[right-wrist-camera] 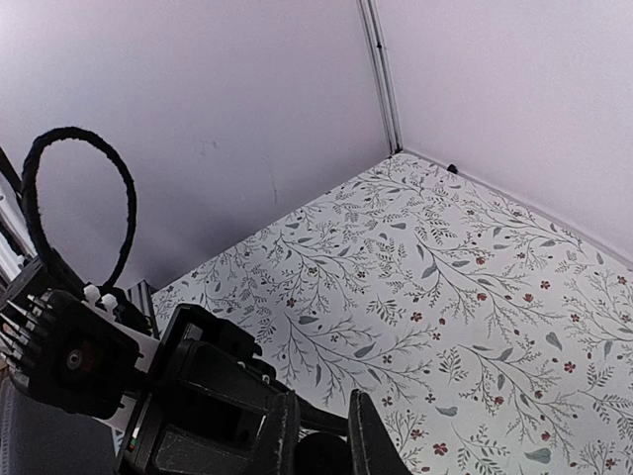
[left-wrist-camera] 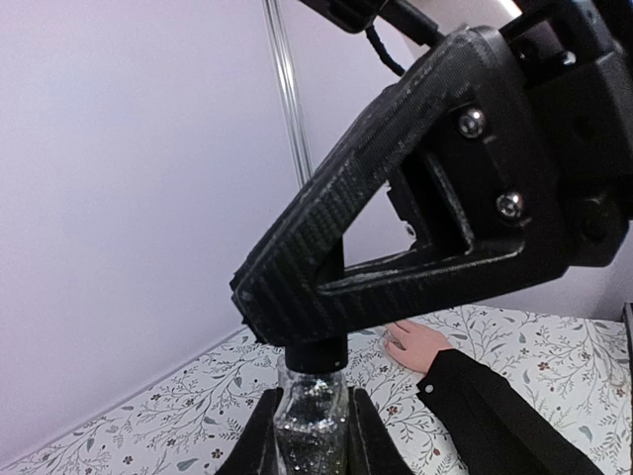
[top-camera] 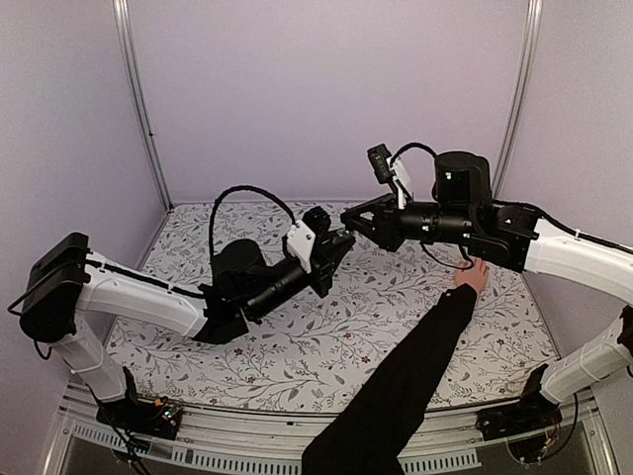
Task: Paint the nails
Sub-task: Unscrew the nail polish bottle.
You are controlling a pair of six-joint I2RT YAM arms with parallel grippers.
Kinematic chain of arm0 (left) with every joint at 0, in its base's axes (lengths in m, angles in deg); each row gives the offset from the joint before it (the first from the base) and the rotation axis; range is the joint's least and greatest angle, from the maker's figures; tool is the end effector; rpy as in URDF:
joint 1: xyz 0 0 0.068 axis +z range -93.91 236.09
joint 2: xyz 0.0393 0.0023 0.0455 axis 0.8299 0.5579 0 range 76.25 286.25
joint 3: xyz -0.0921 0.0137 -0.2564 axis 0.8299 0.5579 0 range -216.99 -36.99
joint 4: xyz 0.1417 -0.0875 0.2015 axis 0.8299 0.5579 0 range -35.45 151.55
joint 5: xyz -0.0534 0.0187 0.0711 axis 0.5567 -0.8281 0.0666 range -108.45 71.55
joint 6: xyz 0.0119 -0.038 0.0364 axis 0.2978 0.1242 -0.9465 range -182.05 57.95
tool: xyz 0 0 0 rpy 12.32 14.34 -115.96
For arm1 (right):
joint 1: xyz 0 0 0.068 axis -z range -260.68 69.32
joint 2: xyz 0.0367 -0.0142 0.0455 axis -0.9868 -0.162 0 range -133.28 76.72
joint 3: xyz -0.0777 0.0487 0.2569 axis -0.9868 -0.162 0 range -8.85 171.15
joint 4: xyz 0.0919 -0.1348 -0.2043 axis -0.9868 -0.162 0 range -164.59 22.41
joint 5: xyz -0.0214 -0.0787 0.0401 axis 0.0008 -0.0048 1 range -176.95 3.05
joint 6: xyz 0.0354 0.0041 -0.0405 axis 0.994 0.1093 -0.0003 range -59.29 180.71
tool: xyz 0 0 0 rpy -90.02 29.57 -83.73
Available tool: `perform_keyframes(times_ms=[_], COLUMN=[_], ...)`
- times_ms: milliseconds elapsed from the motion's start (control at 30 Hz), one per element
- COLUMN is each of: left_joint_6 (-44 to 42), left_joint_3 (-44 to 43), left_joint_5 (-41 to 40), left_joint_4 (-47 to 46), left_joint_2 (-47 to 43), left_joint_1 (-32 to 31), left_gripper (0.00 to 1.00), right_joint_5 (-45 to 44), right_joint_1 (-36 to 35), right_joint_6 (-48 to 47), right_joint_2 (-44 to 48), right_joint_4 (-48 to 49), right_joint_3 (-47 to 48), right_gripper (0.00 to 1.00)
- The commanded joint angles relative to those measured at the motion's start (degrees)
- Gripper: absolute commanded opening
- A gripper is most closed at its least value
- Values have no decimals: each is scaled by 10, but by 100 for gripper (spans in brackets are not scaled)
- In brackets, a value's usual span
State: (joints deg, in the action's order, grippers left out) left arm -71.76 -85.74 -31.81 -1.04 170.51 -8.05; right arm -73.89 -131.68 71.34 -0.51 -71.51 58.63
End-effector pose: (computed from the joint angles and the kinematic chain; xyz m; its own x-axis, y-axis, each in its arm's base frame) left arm 0.1649 -0.3214 0.2631 0.2062 -0.0492 -0.9773 0.7522 0.6467 0.1262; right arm 0.1943 0.2529 0.3629 -0.3113 -0.0989 -0.9452 -0.8525 0.4686 0.2318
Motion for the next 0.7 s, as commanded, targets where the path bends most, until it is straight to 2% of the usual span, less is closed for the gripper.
perform_keyframes(times_ms=[0, 100, 167, 333, 533, 667], left_joint_6=[-16, -10, -7, 42, 74, 101], left_joint_3=[-14, -10, -8, 11, 35, 41], left_joint_5=[-10, 15, 52, 234, 356, 474], left_joint_4=[1, 0, 2, -17, -37, -53], left_joint_2=[6, -2, -7, -25, -48, -55], left_joint_1=[-6, -5, -4, 13, 32, 48], left_gripper=[0, 0, 0, 0, 0, 0], right_joint_5=[12, 21, 29, 76, 129, 188], right_joint_1=[-1, -1, -1, -2, -2, -1], right_joint_6=[3, -4, -12, -43, -71, -99], right_joint_2=[-9, -11, -10, -4, 13, 21], right_joint_4=[-3, -5, -4, 6, 14, 5], right_joint_3=[26, 29, 29, 28, 18, 22], right_gripper=[5, 0, 0, 0, 0, 0])
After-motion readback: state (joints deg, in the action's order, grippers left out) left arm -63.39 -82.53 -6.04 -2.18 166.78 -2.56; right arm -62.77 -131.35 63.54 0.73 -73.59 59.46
